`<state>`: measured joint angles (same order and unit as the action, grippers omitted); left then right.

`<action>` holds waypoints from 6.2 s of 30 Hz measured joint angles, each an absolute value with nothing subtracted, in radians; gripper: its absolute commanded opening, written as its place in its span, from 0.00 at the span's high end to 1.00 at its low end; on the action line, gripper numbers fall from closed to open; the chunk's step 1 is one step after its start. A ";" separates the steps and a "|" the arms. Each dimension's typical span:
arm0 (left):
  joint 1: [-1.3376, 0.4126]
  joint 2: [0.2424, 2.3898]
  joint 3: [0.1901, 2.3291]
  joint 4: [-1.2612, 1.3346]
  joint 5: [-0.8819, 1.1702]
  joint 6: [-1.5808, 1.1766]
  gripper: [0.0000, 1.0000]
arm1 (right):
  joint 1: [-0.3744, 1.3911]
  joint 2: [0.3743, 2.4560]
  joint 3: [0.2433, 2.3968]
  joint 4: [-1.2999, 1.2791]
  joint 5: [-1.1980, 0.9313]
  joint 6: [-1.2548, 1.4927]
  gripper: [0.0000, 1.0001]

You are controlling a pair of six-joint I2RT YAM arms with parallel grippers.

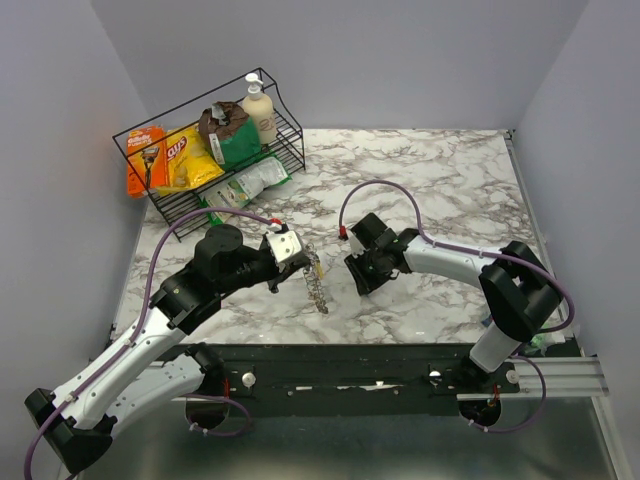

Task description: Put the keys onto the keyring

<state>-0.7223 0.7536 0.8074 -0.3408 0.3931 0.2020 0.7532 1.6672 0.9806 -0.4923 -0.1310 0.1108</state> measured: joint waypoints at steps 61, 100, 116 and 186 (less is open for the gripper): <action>-0.722 0.698 0.794 -0.413 0.413 0.284 1.00 | 0.800 1.282 1.236 -0.443 -0.746 -0.149 1.00; -0.722 0.705 0.794 -0.413 0.413 0.283 1.00 | 0.877 1.453 1.355 -0.569 -0.575 -0.116 1.00; -0.722 0.705 0.792 -0.405 0.432 0.282 1.00 | 0.878 1.457 1.355 -0.571 -0.574 -0.106 0.71; -0.722 0.622 0.725 -0.147 0.680 0.173 0.93 | 0.877 1.150 1.015 -0.062 -0.783 -0.108 1.00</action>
<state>-0.7223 0.6224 0.7246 -0.1474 0.6800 0.1730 0.8772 1.1496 1.0149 -0.0616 -0.7834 -0.1081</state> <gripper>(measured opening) 0.008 0.013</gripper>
